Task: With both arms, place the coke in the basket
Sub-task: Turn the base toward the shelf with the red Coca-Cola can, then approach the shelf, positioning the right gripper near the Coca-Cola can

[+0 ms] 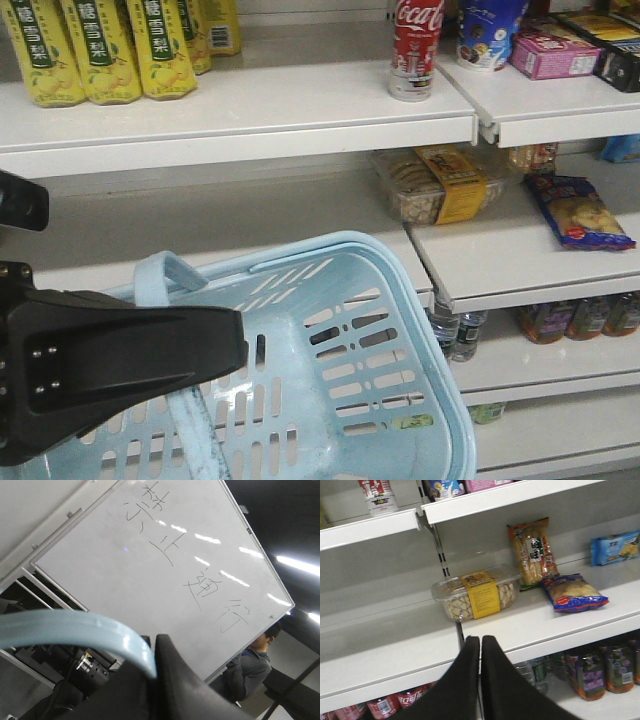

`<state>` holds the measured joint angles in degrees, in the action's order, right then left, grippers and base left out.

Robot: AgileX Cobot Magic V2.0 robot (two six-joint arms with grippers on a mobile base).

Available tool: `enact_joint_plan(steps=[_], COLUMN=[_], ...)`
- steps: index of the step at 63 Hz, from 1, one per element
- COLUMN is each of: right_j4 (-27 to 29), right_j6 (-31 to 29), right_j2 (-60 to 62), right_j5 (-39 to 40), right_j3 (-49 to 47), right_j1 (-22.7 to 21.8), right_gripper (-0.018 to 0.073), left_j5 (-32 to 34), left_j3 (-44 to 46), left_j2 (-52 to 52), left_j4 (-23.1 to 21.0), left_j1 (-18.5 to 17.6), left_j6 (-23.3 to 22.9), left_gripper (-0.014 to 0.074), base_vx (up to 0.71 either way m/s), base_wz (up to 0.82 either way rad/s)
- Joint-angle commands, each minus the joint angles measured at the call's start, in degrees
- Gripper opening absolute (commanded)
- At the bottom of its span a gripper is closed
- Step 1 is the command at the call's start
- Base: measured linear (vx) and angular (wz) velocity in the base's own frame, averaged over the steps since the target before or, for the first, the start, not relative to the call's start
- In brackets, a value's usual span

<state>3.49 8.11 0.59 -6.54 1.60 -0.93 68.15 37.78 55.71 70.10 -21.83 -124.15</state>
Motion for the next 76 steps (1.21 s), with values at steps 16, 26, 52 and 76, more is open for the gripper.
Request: enact_joint_plan(steps=[16, 26, 52, 76], right_j4=[-0.5, -0.5, -0.5, -0.5], right_j6=[-0.4, -0.4, -0.4, -0.4], right_j2=[0.7, 0.7, 0.7, 0.7], right_j5=[4.0, 4.0, 4.0, 4.0], right_j3=[0.4, 0.4, 0.4, 0.4], right_j1=[-0.3, -0.3, -0.3, -0.3], right_gripper=[-0.0005, -0.0005, -0.0005, -0.0005], left_j5=[2.9, 2.9, 2.9, 2.9], left_j3=[1.6, 1.6, 1.6, 1.6], left_j2=[-0.7, -0.7, -0.7, -0.7], left_j4=[-5.3, -5.3, -5.3, -5.3], left_j1=[-0.5, -0.5, -0.5, -0.5], left_j6=[0.2, 0.2, 0.2, 0.2], left_gripper=[-0.0006, -0.0006, -0.0006, -0.0006], base_vx=[0.09, 0.09, 0.07, 0.04], base_wz=[0.34, 0.3, 0.1, 0.01])
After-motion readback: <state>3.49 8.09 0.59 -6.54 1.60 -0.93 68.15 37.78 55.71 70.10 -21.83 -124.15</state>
